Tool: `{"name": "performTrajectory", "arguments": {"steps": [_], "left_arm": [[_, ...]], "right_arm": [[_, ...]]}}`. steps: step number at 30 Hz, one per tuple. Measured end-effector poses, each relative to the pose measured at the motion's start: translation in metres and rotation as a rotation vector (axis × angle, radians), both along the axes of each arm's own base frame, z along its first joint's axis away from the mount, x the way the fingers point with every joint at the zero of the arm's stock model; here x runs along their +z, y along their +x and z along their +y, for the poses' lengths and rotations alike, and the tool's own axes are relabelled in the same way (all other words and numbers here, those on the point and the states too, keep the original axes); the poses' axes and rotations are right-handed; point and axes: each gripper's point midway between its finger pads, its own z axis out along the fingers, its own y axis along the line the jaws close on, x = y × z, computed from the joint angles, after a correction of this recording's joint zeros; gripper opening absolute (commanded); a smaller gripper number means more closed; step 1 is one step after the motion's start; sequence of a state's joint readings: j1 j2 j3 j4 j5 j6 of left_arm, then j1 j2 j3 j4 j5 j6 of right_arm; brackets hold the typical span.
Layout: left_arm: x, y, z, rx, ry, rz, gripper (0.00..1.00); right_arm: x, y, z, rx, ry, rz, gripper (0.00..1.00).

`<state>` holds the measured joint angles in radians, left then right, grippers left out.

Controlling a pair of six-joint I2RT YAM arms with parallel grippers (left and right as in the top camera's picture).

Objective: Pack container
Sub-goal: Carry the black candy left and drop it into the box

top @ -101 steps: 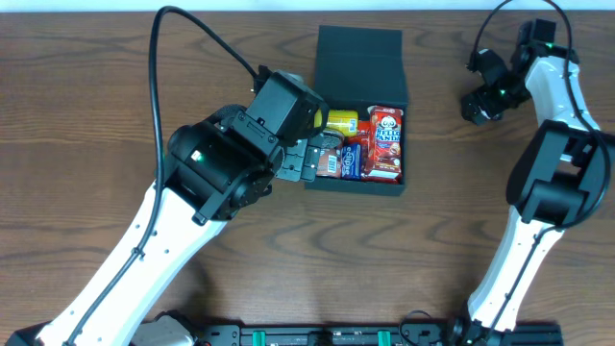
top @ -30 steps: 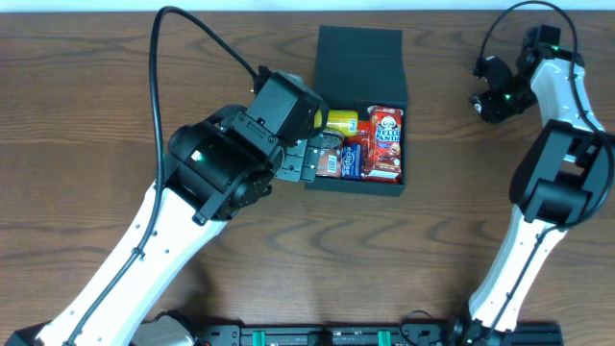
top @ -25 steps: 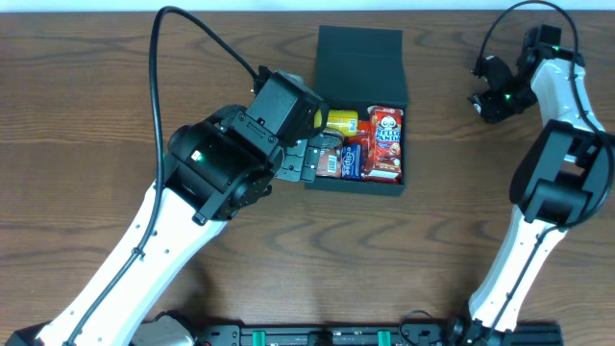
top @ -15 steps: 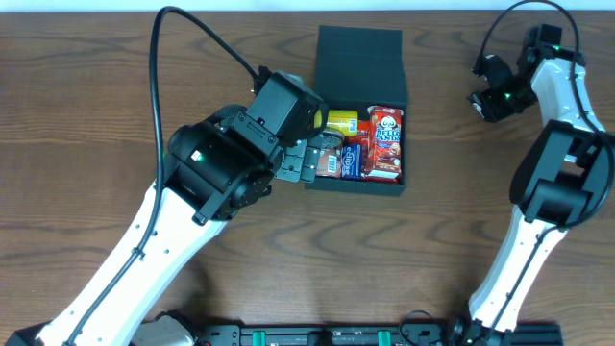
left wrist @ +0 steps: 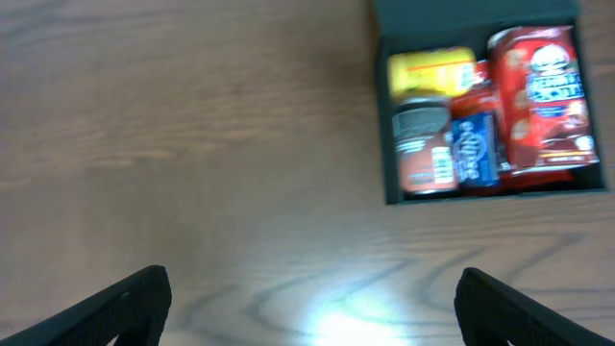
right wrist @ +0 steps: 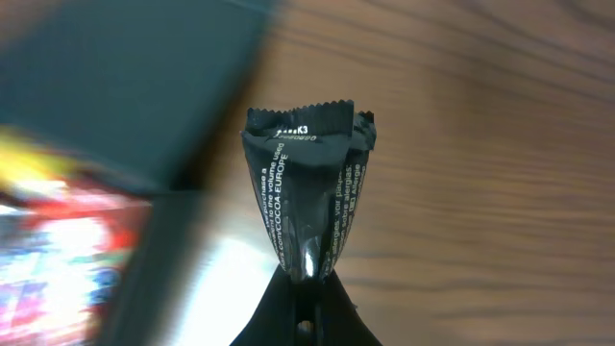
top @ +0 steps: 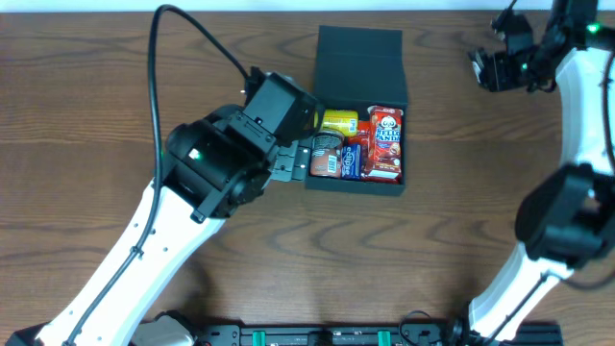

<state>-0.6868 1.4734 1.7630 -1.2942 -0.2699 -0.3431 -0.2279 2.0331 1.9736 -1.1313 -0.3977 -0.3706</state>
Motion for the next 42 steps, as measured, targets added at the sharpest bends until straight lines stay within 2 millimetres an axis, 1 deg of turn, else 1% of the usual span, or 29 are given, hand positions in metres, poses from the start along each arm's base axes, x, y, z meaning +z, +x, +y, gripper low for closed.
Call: {"name": "performTrajectory", "arguments": {"steps": [1,2,4,5,7,9,11,12,17,23,26,29,31,34,36,40,42], "left_arm": [[-0.002,-0.001,0.005,0.017,0.007,0.013,0.95],[-0.004,-0.002,0.011,0.038,0.012,0.026,0.95],[-0.007,-0.004,0.023,0.074,0.026,0.053,0.95],[-0.009,-0.005,0.029,0.093,0.034,0.068,0.95],[-0.011,-0.009,0.037,0.117,0.045,0.091,0.95],[-0.012,-0.014,0.042,0.127,0.057,0.108,0.95],[-0.01,-0.018,0.045,0.128,0.06,0.112,0.95],[-0.01,-0.02,0.047,0.128,0.062,0.115,0.95],[-0.008,-0.027,0.052,0.128,0.069,0.124,0.95],[-0.01,-0.031,0.054,0.128,0.083,0.142,0.95],[-0.01,-0.032,0.056,0.128,0.088,0.148,0.95],[-0.01,-0.033,0.056,0.128,0.089,0.149,0.95],[-0.011,-0.033,0.056,0.128,0.09,0.15,0.95],[-0.01,-0.033,0.056,0.128,0.089,0.15,0.95],[-0.01,-0.033,0.056,0.128,0.089,0.15,0.95],[-0.01,-0.033,0.056,0.128,0.089,0.15,0.95],[-0.01,-0.033,0.056,0.128,0.09,0.15,0.95]], "right_arm": [[0.015,-0.005,0.016,0.015,0.035,-0.011,0.02],[0.025,-0.009,0.032,0.035,0.064,-0.018,0.02],[0.035,-0.017,0.067,0.09,0.119,-0.007,0.02],[0.035,-0.021,0.086,0.123,0.144,0.011,0.02],[0.031,-0.025,0.115,0.168,0.171,0.039,0.02],[0.021,-0.032,0.146,0.208,0.193,0.083,0.02],[0.012,-0.036,0.168,0.213,0.2,0.112,0.02],[0.007,-0.037,0.177,0.201,0.193,0.127,0.02],[-0.014,-0.042,0.203,0.106,0.139,0.182,0.01],[-0.035,-0.051,0.214,-0.033,0.012,0.22,0.01],[-0.045,-0.05,0.217,-0.067,-0.016,0.214,0.02],[-0.059,-0.049,0.214,-0.114,-0.027,0.216,0.01],[-0.075,-0.052,0.21,-0.147,-0.037,0.231,0.02],[-0.088,-0.057,0.206,-0.173,-0.047,0.252,0.02],[-0.092,-0.058,0.204,-0.191,-0.051,0.258,0.02],[-0.093,-0.056,0.199,-0.241,-0.067,0.253,0.01],[-0.094,-0.056,0.197,-0.256,-0.074,0.253,0.05]]}}
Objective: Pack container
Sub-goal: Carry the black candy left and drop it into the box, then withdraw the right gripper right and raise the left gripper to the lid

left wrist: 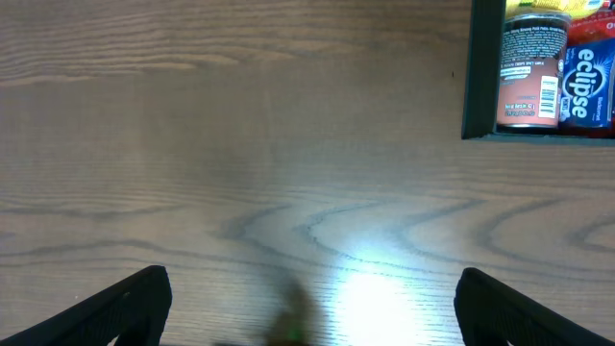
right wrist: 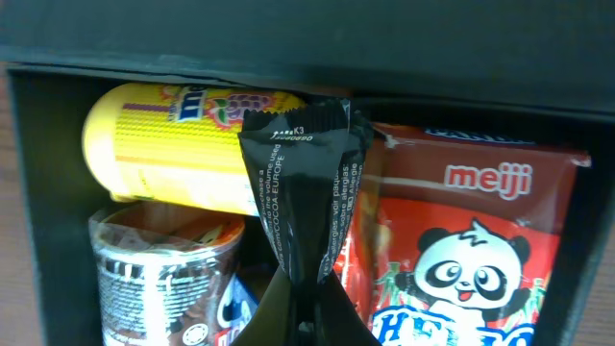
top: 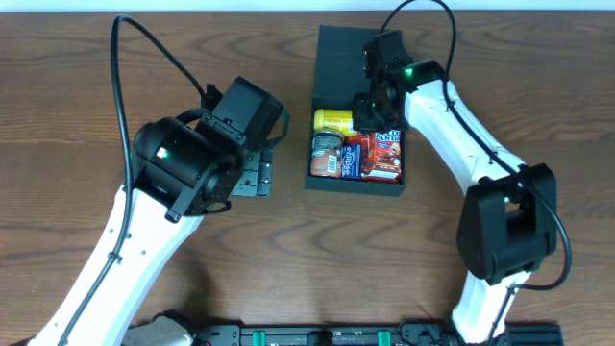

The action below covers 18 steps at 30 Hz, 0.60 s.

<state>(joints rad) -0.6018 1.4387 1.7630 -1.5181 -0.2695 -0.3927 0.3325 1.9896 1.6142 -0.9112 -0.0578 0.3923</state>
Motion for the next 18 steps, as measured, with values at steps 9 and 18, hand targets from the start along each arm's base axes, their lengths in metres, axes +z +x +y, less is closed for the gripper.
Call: {"name": "performTrajectory", "arguments": {"steps": [9,18], "left_arm": [[0.0,0.0,0.0,0.0,-0.001,0.0,0.95],[0.002,0.006,-0.001,-0.002,-0.004,-0.023,0.95]], "right_arm": [[-0.001,-0.002,0.001,-0.019,-0.009,0.006,0.45],[0.01,-0.002,0.012,0.024,0.007,-0.028,0.99]]}}
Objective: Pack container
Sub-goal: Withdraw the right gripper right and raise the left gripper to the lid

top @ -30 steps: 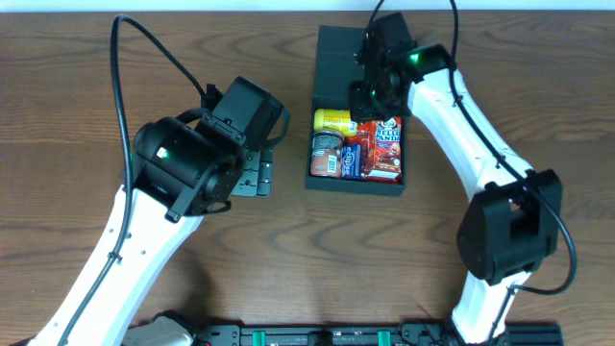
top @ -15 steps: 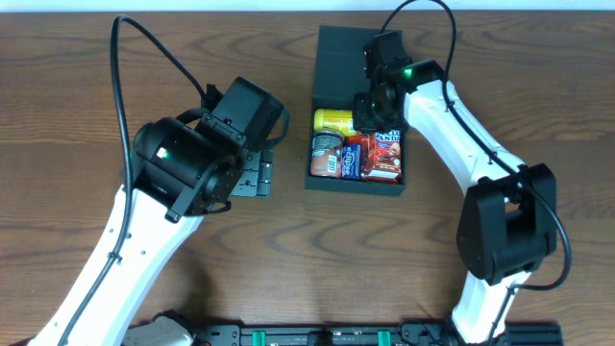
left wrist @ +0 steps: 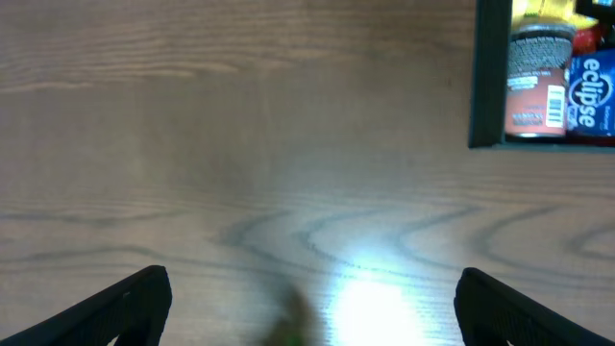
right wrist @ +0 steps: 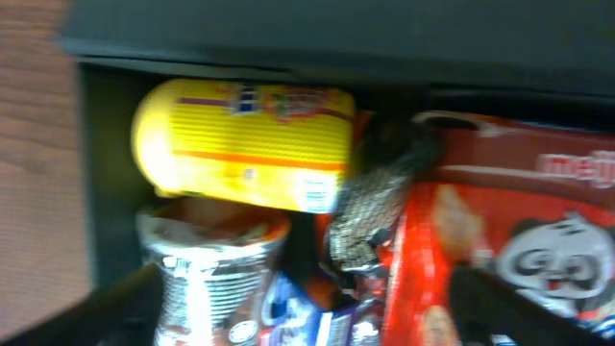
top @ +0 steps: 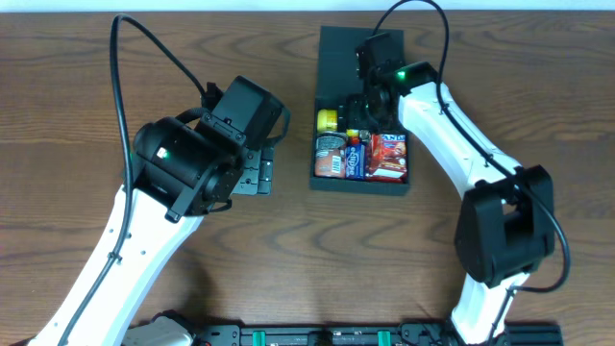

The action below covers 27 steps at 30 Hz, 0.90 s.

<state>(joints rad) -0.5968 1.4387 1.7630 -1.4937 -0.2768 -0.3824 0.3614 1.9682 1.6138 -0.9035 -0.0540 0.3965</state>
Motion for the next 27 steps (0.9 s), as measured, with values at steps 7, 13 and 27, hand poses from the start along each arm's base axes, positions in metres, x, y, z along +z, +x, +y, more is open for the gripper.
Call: {"name": "performTrajectory", "arguments": {"steps": [7,13,27], "left_arm": [[0.006,0.022,0.032,0.12,-0.057,-0.038,0.95],[0.02,0.065,0.053,0.157,-0.264,-0.132,0.95],[-0.122,0.219,-0.023,-0.083,-0.771,0.054,0.95]], "right_arm": [[0.117,-0.014,-0.02,0.04,-0.007,-0.276,0.99],[0.201,-0.075,-0.047,0.043,0.006,-0.408,0.99],[0.18,-0.155,-0.123,-0.05,-0.29,-0.244,0.99]]}}
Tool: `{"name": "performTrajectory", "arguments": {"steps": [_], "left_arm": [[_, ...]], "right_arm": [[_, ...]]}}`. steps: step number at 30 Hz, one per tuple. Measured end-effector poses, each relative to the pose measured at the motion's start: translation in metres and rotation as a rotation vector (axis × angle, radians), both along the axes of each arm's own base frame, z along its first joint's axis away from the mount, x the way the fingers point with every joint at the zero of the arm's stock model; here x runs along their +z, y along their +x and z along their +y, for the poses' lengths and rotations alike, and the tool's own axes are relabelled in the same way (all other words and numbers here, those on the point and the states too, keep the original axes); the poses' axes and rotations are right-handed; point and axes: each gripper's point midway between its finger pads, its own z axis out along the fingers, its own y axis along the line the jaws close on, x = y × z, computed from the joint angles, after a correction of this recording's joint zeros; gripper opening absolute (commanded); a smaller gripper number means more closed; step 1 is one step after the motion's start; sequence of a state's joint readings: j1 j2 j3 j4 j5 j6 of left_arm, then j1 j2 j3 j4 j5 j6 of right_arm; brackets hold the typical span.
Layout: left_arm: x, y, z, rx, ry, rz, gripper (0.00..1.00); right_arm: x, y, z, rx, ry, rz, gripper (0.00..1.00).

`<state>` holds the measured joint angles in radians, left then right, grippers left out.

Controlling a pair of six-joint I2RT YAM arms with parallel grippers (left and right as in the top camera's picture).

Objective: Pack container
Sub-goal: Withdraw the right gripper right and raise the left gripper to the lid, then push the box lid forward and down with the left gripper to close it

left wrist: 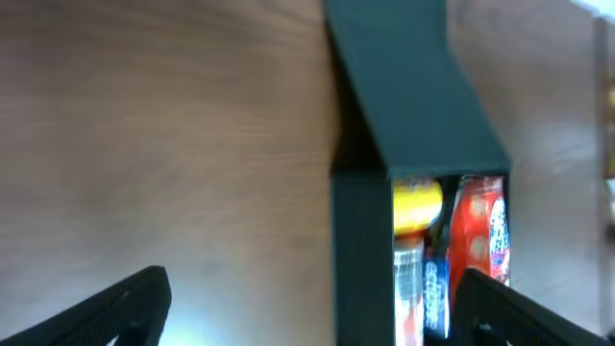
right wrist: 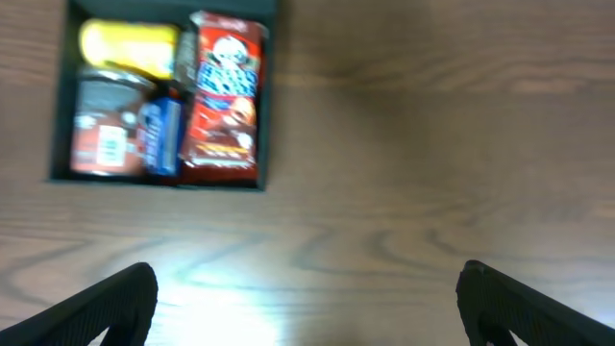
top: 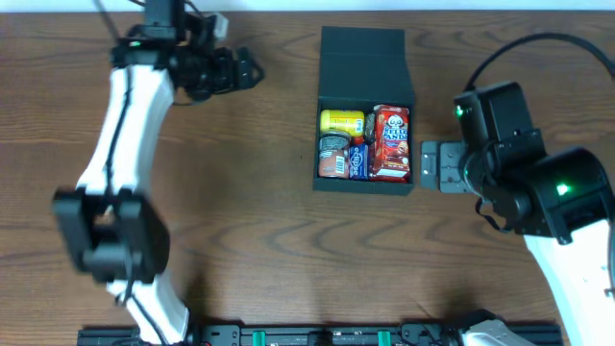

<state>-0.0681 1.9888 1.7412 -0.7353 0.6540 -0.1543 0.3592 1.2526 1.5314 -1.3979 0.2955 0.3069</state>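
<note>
The black box (top: 318,144) stands mid-table with its lid (top: 361,60) folded back. Inside lie a yellow tube (top: 341,121), a brown can (top: 332,157), a blue gum pack (top: 359,161) and a red panda packet (top: 390,142). A dark wrapper (top: 368,128) shows between the tube and the packet. My right gripper (top: 423,165) is open just right of the box, holding nothing; its wrist view has the box (right wrist: 269,96) at upper left. My left gripper (top: 252,69) is open far back left, facing the lid (left wrist: 413,86).
Bare wooden tabletop (top: 240,240) surrounds the box on all sides. The left arm (top: 125,144) runs along the table's left side, and the right arm's body (top: 538,192) stands at the right. A black rail (top: 317,336) lines the front edge.
My right gripper was open over the box; it is now beside the box's right wall. My left gripper has gone from just left of the box to the far back left.
First my right gripper held a black wrapper at the back right while the left gripper was at the box's left wall. Then the wrapper hung over the box, the left gripper farther left. Then the wrapper lay inside, released. Both grippers now stand clear.
</note>
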Motion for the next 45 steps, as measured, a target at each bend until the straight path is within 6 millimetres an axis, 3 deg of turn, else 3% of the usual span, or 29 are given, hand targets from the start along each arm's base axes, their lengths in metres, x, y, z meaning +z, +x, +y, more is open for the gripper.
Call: {"name": "performTrajectory", "arguments": {"steps": [2,5,11,17,21,31,37,45], "left_arm": [[-0.025,0.015,-0.012,-0.008,-0.058,0.021,0.95],[-0.042,0.029,-0.032,-0.031,-0.143,0.014,0.95],[-0.05,0.052,-0.084,-0.067,-0.308,-0.027,0.95],[-0.076,0.047,-0.127,-0.071,-0.364,0.063,0.95],[-0.094,0.043,-0.137,-0.051,-0.345,0.109,0.95],[-0.096,0.043,-0.151,-0.039,-0.318,0.088,0.95],[-0.088,0.043,-0.171,-0.078,-0.328,0.033,0.95],[-0.074,0.048,-0.181,-0.149,-0.405,-0.045,0.95]], "right_arm": [[-0.011,-0.002,-0.005,-0.013,-0.022,0.025,0.99],[-0.026,-0.004,-0.009,-0.025,-0.042,0.064,0.99],[-0.034,-0.004,-0.011,-0.03,-0.056,0.077,0.99],[-0.034,-0.004,-0.012,-0.032,-0.061,0.076,0.99],[-0.034,-0.004,-0.012,-0.032,-0.062,0.078,0.99],[-0.034,-0.004,-0.012,-0.033,-0.064,0.078,0.99],[-0.034,-0.004,-0.012,-0.033,-0.065,0.079,0.99],[-0.034,-0.004,-0.012,-0.033,-0.064,0.076,0.99]]}}
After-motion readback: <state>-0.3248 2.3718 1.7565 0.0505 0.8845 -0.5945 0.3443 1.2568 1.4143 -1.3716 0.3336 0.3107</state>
